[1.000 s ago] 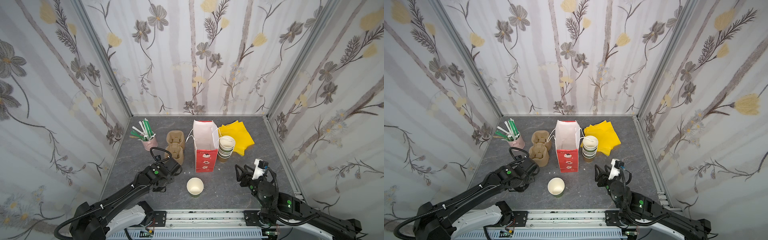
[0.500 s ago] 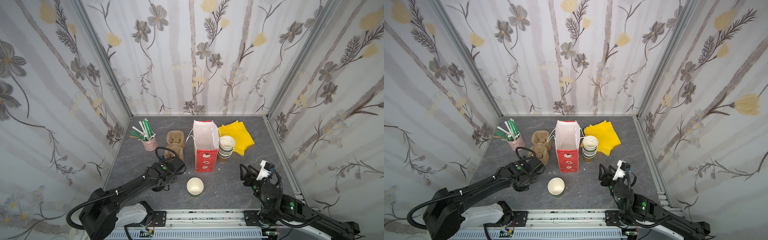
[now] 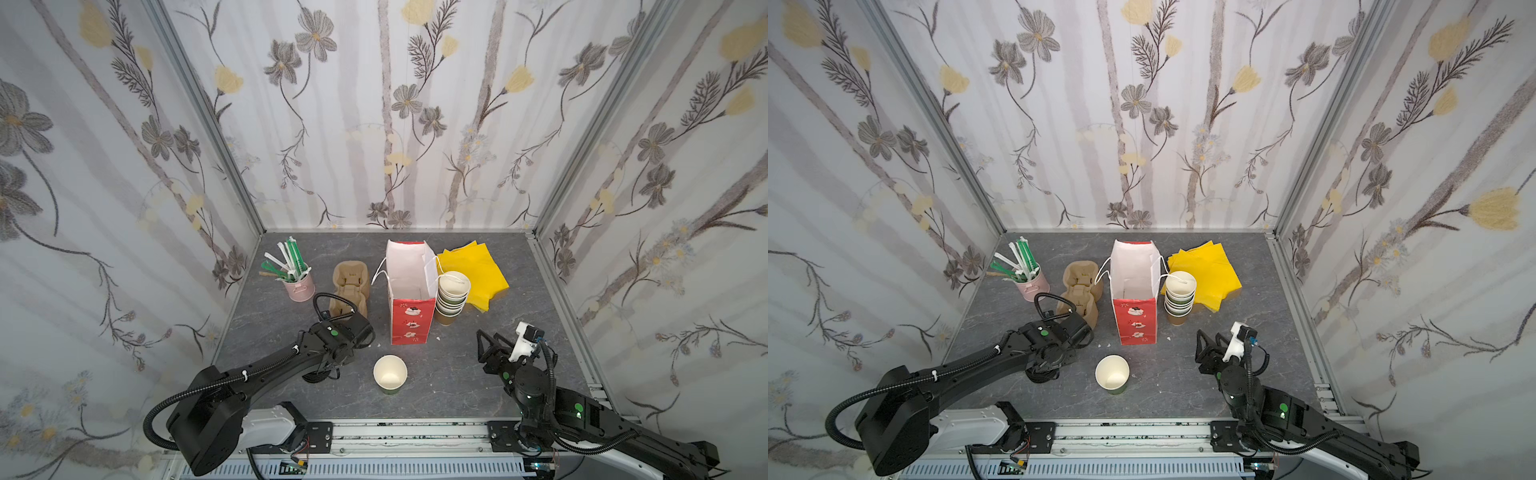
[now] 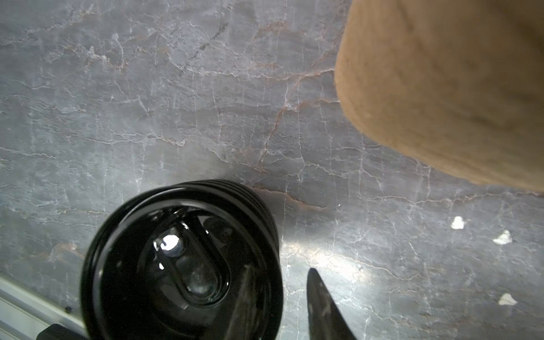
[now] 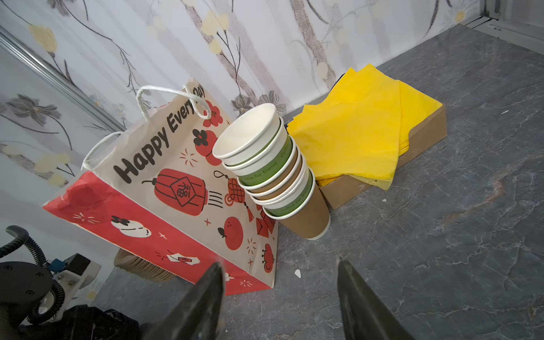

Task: Pack a coffee takeout order
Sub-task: Pick up the lid.

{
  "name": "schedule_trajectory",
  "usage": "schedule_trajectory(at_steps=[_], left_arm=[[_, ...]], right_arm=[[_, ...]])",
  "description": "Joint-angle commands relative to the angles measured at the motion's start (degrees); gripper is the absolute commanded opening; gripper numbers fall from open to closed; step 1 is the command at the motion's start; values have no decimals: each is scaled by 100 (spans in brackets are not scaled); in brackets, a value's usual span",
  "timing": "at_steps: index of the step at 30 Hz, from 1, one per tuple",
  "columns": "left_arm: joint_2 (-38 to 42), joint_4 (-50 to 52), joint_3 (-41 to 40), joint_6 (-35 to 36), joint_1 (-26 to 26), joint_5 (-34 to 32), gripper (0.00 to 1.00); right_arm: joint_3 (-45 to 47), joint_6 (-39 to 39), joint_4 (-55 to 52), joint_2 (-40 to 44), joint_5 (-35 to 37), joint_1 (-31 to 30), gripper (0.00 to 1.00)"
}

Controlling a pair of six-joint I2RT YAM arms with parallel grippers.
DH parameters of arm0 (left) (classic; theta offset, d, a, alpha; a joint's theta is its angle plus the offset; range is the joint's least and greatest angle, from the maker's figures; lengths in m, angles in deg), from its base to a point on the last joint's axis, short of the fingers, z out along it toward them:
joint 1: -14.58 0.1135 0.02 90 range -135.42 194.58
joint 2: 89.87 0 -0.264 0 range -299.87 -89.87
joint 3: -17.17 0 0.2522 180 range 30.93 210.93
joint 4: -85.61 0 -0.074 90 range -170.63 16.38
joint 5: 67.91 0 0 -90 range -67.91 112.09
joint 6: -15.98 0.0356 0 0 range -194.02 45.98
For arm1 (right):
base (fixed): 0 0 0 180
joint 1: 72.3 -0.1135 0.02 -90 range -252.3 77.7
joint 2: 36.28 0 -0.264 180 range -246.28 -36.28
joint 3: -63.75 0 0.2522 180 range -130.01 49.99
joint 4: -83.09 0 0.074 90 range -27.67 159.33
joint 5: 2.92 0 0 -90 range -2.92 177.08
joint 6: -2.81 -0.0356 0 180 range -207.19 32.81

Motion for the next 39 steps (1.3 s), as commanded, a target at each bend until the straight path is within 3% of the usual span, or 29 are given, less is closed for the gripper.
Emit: schedule_trajectory(at_steps=[1,39], left_arm=[[25,65,32,-44,2,-247,31],[-54,62,77,75,2,-507,12]], right_arm=[[29,-166,41,-15,-23,-6,62],[-53,-283,-6,99,-208,-6,58]])
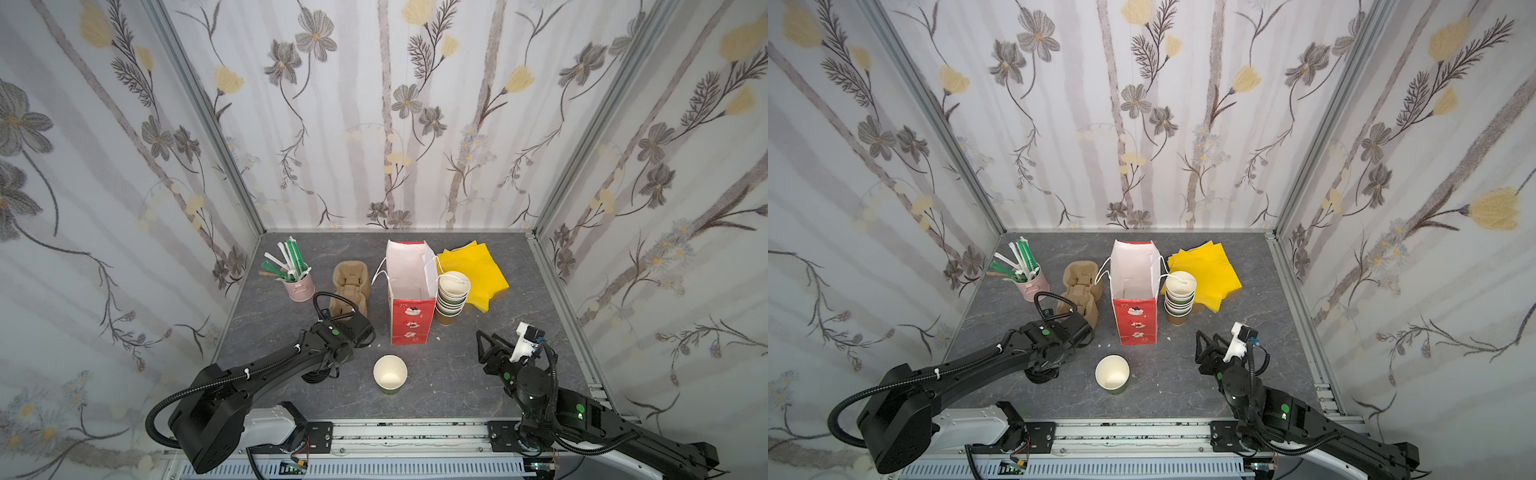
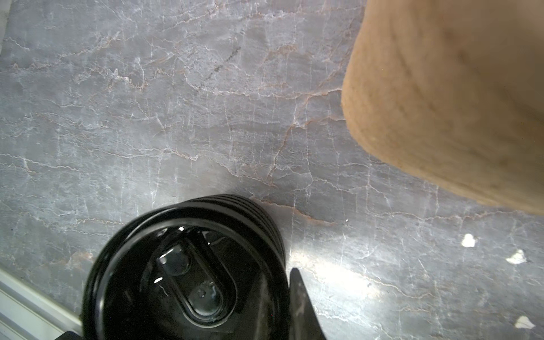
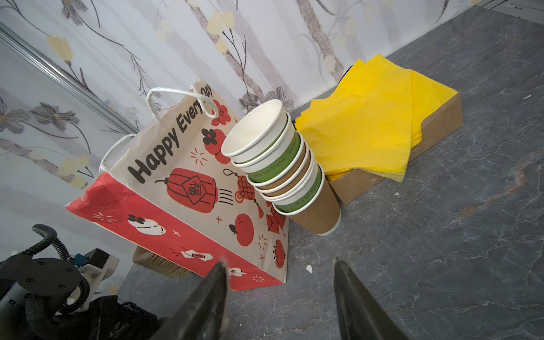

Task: Pack a coffee takeout order
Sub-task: Pick up the lid.

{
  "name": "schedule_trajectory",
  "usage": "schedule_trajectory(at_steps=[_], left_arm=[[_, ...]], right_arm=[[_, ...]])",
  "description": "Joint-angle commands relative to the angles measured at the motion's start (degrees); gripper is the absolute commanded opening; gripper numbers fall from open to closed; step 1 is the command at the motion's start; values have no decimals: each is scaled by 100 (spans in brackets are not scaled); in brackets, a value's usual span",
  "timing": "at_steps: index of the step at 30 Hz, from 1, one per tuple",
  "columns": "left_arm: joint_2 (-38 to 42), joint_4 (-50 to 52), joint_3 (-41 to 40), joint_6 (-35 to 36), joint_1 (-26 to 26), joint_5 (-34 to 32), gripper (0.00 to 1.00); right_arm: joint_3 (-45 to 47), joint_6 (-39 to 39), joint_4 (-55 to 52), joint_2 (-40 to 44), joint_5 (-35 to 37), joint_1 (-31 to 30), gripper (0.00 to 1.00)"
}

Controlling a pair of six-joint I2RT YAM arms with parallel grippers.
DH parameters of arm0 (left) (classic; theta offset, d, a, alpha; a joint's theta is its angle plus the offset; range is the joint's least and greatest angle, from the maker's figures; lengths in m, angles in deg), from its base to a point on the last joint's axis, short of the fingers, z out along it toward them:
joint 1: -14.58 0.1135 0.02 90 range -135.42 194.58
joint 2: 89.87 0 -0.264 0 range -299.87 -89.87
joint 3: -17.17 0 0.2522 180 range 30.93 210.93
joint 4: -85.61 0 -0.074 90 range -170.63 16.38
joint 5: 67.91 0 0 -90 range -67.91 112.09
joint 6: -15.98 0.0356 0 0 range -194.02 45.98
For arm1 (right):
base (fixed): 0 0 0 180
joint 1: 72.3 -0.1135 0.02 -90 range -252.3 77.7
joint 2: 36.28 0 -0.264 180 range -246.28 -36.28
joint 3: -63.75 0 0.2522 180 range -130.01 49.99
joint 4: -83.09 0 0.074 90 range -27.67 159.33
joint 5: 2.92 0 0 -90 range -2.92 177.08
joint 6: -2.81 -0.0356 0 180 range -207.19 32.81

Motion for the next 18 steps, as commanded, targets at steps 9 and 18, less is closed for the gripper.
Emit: schedule_trajectory(at_steps=[9,18], left_arm=[[345,71,93,143,7,-165,9],[1495,71,450,54,20,291,9]], right_arm=[[-51,-141,-191,206,-64,-6,56],[-262,460,-198,539,-267,1,59]])
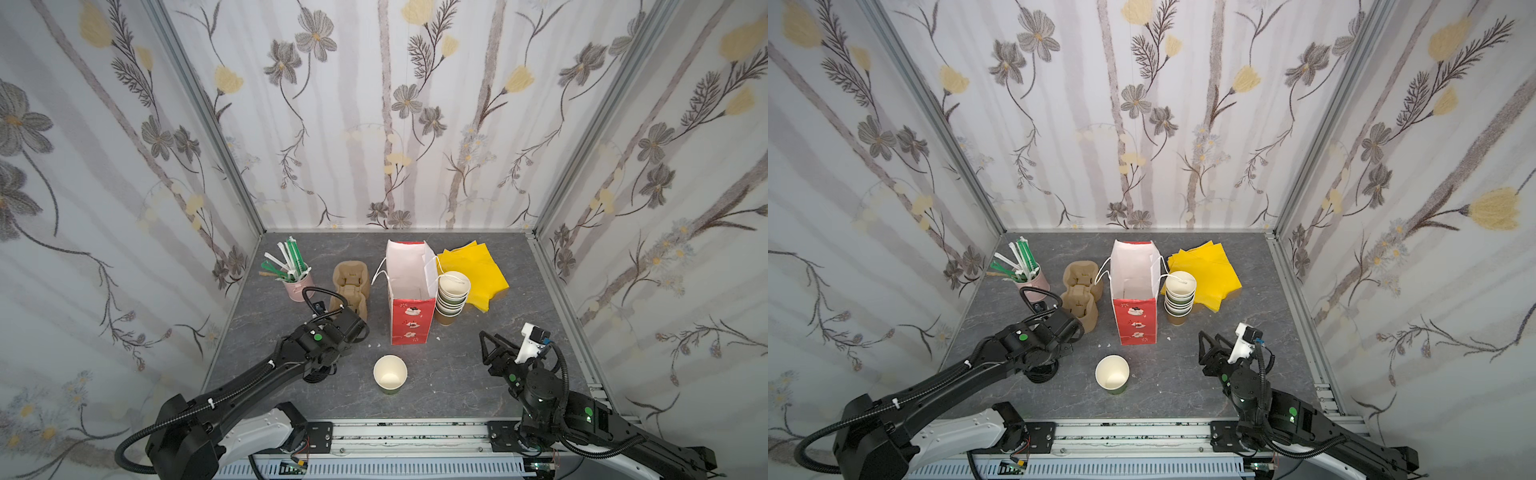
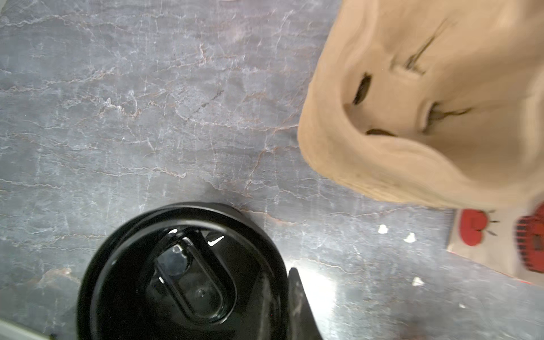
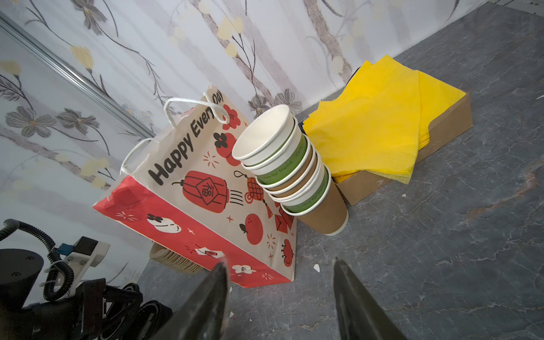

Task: Pack a coffee takeout order
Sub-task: Pick up the lid.

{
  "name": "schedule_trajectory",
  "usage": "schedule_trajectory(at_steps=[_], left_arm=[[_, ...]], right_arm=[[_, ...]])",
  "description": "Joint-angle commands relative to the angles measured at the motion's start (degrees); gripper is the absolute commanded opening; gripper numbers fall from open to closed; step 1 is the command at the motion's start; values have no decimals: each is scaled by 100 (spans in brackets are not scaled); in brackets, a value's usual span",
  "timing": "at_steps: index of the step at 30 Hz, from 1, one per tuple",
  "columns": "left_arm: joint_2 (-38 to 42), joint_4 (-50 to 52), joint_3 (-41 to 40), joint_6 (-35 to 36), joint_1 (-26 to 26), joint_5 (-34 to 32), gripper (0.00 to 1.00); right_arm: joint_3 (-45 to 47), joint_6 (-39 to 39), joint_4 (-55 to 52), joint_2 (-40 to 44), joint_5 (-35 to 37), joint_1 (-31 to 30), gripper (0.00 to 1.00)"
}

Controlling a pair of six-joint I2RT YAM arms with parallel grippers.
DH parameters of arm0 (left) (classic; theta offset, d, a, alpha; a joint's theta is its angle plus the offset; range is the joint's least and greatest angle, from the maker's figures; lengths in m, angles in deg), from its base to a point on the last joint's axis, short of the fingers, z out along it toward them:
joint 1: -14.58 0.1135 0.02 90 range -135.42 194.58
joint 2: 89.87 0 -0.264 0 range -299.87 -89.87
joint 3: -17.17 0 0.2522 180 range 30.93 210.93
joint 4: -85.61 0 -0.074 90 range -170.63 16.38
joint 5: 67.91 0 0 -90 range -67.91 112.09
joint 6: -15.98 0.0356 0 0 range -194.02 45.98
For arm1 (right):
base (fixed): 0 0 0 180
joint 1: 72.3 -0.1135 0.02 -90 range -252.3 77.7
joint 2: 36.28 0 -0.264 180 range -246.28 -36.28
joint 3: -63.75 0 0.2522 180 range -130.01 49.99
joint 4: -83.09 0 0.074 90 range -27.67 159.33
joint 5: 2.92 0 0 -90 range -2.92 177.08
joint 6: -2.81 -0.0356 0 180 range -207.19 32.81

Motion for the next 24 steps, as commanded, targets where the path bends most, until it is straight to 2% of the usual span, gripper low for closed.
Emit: schedule_trajectory(at_steps=[1,6,10,14,18,24], left_arm=[[457,41,210,-131,10,269,10],[1195,34,647,-181,25,878,10],[1602,-110,978,-431,25,1269,11],[1803,-894,971,-511,29,2075,11],[1865,-1871,753,-712,29,2889,11],[1898,-3592,104,-1218,35,4080,11]], right_arm=[[-188,434,48,102,-139,-4,59],[-582,1000,213,121,-338,-6,59],[-919,1660,824,-152,-935,-4,60],[-1115,2431,1461,-669,-1580,-6,63],[-1227,3163,2074,-1266,-2531,-1,65],[-1063,4140,3143,-2105,-4345,-5,69]])
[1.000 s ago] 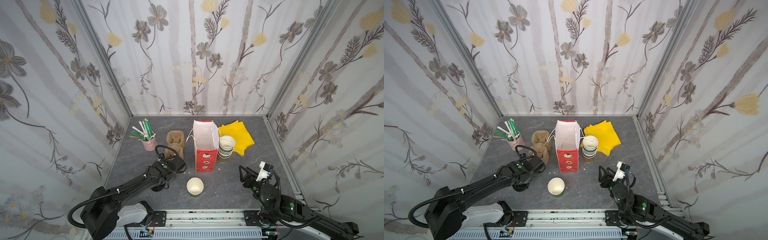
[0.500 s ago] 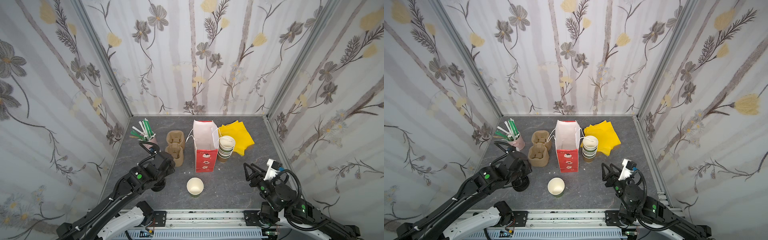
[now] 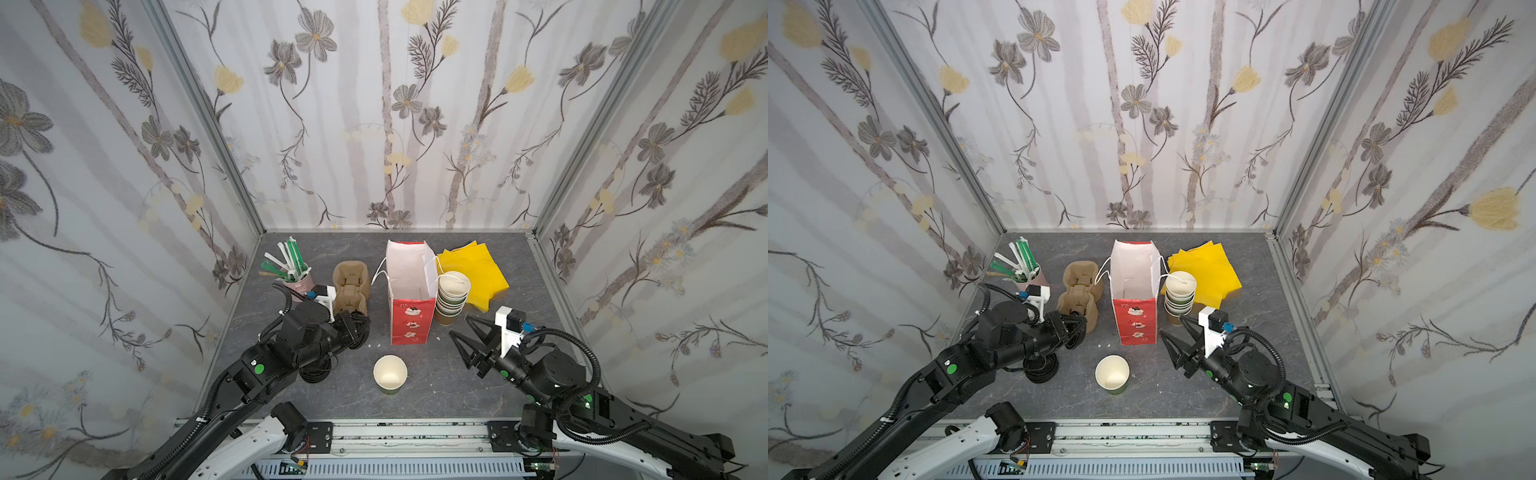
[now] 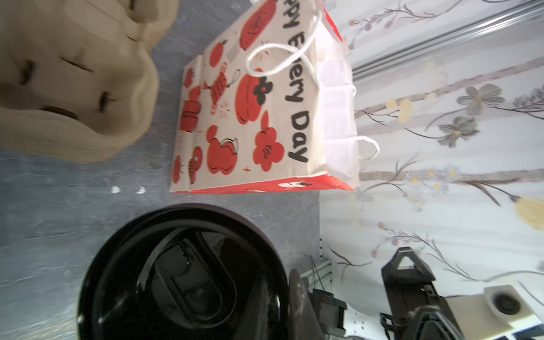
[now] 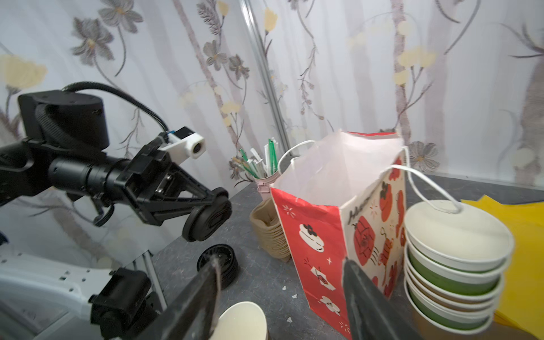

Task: Pack a coffee takeout order
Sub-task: Pick up the lid.

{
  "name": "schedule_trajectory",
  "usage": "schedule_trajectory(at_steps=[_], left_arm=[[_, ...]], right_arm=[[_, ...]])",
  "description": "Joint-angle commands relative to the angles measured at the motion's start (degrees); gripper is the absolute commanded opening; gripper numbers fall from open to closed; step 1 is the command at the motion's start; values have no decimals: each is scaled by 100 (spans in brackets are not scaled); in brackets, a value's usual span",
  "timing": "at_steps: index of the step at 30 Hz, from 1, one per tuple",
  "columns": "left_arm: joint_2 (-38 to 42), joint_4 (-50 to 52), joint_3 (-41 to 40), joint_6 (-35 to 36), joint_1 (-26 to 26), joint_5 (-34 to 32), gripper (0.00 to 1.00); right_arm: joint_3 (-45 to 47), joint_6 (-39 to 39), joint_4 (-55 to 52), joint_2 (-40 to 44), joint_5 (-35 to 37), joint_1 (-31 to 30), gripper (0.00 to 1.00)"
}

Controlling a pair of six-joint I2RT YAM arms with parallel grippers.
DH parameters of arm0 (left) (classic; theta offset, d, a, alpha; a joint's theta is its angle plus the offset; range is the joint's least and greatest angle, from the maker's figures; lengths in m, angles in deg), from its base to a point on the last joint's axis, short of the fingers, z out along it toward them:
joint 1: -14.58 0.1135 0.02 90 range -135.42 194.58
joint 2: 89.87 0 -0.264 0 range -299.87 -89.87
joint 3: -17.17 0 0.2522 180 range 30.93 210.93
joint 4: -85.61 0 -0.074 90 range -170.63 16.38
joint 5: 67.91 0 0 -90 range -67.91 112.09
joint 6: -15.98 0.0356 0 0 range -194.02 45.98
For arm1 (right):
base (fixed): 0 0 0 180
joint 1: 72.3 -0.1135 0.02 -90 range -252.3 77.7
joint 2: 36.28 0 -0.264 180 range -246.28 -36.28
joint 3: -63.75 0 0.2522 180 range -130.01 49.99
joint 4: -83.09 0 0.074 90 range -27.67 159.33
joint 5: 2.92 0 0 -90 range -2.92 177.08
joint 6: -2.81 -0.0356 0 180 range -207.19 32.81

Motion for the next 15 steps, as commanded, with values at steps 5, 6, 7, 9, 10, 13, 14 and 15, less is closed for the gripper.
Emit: schedule_trajectory(at_steps=[5,6,7,9,10,13,14,15], left_arm=[[24,-2304,-562,-740,9,1488,10],[63,-2529,-635,-812,6,1608,10],[86,-2666,-692,-867,12,1690,10],[148,-2940,-811,-931,12,1865,11],[180,-3080,-878,-951,5,1948,11],[288,-3564,-1136,-1140,8,2241,11],[317,-3798,-1252,-1191,5,2375,10],[343,-4209,-1416,-1338,2,2530,10]], right_arm=[[214,1410,1685,-650,-1890,-6,73],[328,1621,1889,-645,-1997,-6,75],[434,1772,2068,-637,-2047,-6,77],[653,2127,2506,-631,-2166,1,81],[727,2299,2673,-640,-2223,-6,82],[771,2711,2901,-736,-2336,-5,83],[736,2883,2898,-813,-2386,-16,83],[704,2999,2873,-866,-2433,-15,83]])
